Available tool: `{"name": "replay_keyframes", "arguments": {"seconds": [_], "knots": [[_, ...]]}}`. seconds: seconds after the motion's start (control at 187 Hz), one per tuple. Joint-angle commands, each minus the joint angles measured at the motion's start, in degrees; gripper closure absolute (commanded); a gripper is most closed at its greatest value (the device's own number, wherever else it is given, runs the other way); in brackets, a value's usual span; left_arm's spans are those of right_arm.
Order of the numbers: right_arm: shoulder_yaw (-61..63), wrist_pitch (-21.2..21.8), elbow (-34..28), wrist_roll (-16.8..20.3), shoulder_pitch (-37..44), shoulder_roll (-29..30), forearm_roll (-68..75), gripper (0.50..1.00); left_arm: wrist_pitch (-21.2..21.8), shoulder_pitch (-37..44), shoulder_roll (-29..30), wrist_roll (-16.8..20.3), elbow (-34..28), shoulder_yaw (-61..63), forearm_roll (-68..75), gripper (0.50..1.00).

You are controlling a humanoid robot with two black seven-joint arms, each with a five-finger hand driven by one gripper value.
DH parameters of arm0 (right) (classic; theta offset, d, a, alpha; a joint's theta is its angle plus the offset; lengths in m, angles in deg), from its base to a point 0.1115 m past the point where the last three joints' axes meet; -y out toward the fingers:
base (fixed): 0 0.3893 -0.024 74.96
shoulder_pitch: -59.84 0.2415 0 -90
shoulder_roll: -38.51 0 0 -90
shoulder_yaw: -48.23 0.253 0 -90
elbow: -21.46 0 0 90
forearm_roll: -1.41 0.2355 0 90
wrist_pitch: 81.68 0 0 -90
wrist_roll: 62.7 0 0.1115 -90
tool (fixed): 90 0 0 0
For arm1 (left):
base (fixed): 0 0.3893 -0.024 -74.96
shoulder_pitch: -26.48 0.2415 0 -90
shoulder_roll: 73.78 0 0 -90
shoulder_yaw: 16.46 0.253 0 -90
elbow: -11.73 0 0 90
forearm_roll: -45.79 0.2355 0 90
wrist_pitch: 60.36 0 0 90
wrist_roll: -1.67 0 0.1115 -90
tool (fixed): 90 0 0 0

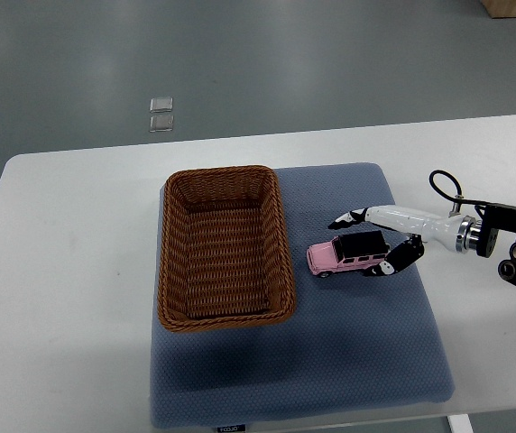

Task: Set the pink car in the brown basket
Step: 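Close the right hand fingers around the pink car and lift, then carry the pink car with the right hand over the wicker basket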

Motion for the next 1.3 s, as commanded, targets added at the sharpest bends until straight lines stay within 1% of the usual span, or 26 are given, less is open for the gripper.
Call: {"name": "replay_keyframes", "arguments": {"seconds": [0.0, 0.101, 0.149, 0.192, 0.294, 0.32, 0.39, 0.427, 0.438, 0.528, 0.763, 0.859, 1.057, 1.297], "knots": [[0.0, 0.0, 0.1, 0.0, 0.1, 0.0, -0.7, 0.703, 0.0, 0.0, 0.0, 0.0, 0.0, 0.0, 0.0, 0.5], [0.0, 0.0, 0.2, 0.0, 0.1, -0.1, -0.7, 0.711, 0.0, 0.0, 0.0, 0.0, 0.0, 0.0, 0.0, 0.5], [0.0, 0.0, 0.2, 0.0, 0.1, -0.2, -0.7, 0.738, 0.0, 0.0, 0.0, 0.0, 0.0, 0.0, 0.0, 0.5], [-0.1, 0.0, 0.2, 0.0, 0.1, -0.3, -0.7, 0.746, 0.0, 0.0, 0.0, 0.0, 0.0, 0.0, 0.0, 0.5], [-0.4, -0.2, 0.3, 0.0, 0.1, -0.3, -1.1, 0.852, 0.0, 0.0, 0.0, 0.0, 0.0, 0.0, 0.0, 0.5], [-0.4, -0.2, 0.3, 0.0, 0.1, -0.4, -1.2, 0.865, 0.0, 0.0, 0.0, 0.0, 0.0, 0.0, 0.0, 0.5], [-0.4, -0.2, 0.3, 0.0, 0.2, -0.4, -1.2, 0.924, 0.0, 0.0, 0.0, 0.0, 0.0, 0.0, 0.0, 0.5], [-0.3, -0.2, 0.3, 0.0, 0.2, -0.5, -1.2, 0.944, 0.0, 0.0, 0.0, 0.0, 0.0, 0.0, 0.0, 0.5], [-0.3, -0.2, 0.3, 0.0, 0.2, -0.5, -1.2, 0.959, 0.0, 0.0, 0.0, 0.0, 0.0, 0.0, 0.0, 0.5], [-0.4, -1.0, 0.3, 0.0, 0.2, -0.5, -1.2, 1.0, 0.0, 0.0, 0.0, 0.0, 0.0, 0.0, 0.0, 0.5], [-0.2, -1.7, 0.5, 0.0, 0.5, -0.7, -1.2, 1.0, 0.0, 0.0, 0.0, 0.0, 0.0, 0.0, 0.0, 0.5], [0.1, -2.1, 1.1, 0.0, 0.8, -1.7, -1.1, 1.0, 0.0, 0.0, 0.0, 0.0, 0.0, 0.0, 0.0, 0.5], [2.9, -2.2, 2.1, 0.0, 1.6, -1.8, 0.0, 1.0, 0.0, 0.0, 0.0, 0.0, 0.0, 0.0, 0.0, 0.5], [5.1, -1.4, 2.3, 0.2, 7.0, -1.2, 0.3, 1.0, 0.0, 0.0, 0.0, 0.0, 0.0, 0.0, 0.0, 0.5]]}}
